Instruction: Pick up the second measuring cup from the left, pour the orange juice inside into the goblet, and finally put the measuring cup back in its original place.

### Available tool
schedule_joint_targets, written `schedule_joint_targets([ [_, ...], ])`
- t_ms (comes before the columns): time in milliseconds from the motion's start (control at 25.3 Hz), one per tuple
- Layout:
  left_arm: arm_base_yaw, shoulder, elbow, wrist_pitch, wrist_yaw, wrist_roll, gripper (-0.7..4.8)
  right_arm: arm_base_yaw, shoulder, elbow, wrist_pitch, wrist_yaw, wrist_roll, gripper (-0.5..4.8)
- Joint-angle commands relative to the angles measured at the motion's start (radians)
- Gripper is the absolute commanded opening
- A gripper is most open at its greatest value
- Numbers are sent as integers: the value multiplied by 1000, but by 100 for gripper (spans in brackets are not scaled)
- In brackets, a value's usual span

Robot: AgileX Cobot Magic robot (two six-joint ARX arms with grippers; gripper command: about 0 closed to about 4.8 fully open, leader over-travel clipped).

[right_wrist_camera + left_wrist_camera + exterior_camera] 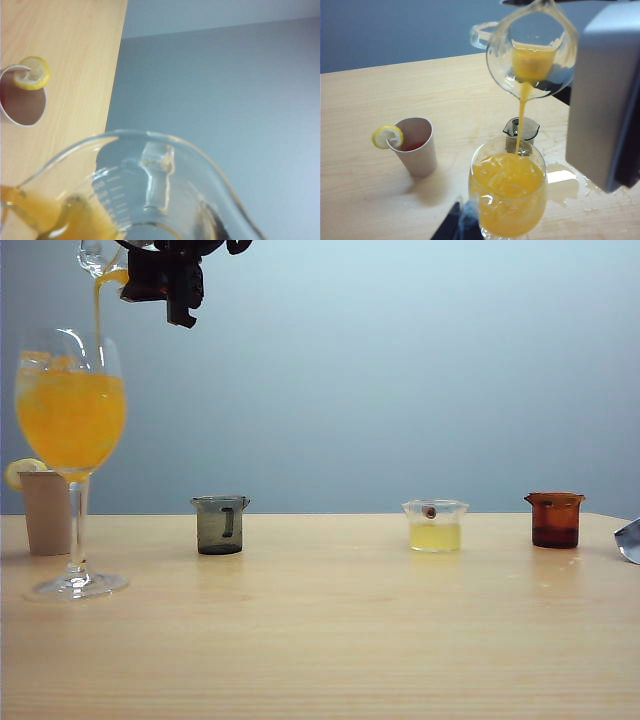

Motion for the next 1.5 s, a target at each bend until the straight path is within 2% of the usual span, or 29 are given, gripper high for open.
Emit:
schedule_joint_targets([
  [40, 1, 0, 5, 8, 1, 4, -3, 3, -8, 9, 35, -2, -39, 107],
  [792, 1, 0, 5, 8, 1, 4, -3, 3, -8, 9, 66, -16, -236, 107],
  [1504, 1, 0, 5, 8, 1, 4, -3, 22, -8, 9, 143, -51, -237, 107],
])
